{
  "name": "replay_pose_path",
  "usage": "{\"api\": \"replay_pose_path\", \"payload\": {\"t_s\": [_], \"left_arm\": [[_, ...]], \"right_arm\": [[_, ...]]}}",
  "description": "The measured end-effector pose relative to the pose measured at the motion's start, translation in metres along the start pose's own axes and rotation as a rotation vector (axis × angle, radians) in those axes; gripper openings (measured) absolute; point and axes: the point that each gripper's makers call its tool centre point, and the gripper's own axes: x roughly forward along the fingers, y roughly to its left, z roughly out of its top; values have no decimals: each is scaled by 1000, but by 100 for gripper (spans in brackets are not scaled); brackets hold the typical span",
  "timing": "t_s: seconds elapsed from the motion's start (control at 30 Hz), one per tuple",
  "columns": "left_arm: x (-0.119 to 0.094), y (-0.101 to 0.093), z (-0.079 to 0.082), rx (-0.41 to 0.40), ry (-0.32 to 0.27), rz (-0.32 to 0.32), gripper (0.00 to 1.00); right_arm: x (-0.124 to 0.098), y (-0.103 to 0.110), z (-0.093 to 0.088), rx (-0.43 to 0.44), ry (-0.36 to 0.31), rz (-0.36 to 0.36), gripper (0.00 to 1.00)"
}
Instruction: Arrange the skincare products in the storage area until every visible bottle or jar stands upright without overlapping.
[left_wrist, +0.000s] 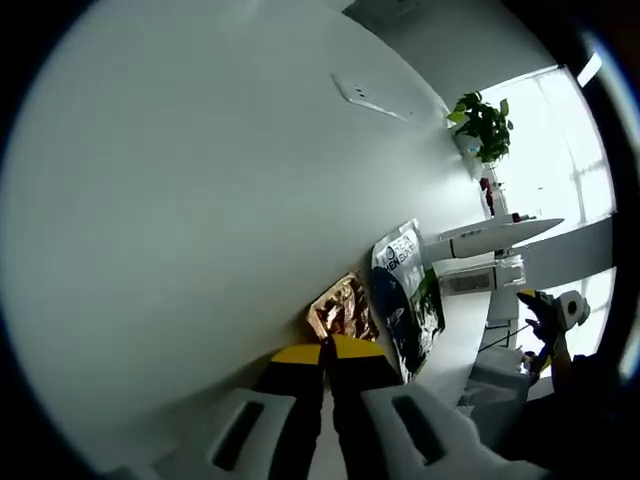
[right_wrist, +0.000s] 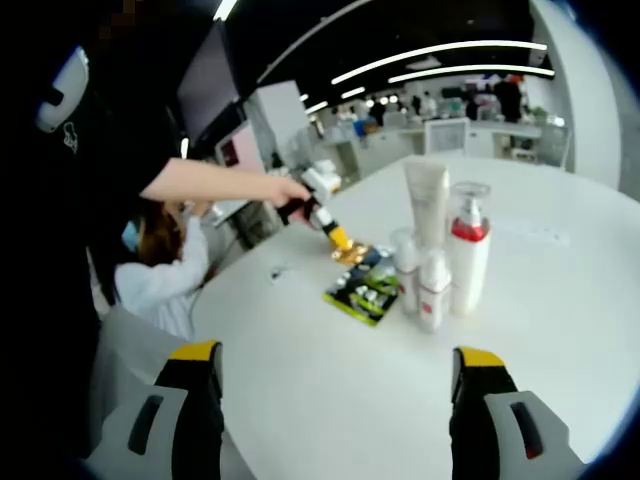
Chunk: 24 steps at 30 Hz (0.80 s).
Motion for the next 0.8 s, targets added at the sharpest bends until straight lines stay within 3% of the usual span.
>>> {"api": "replay_pose_path", "payload": {"t_s": [0.8], "left_arm": [[0,6,6,19,-1,43,8]], "right_arm": [[-1,-1,2,6,-6,5,97]]}}
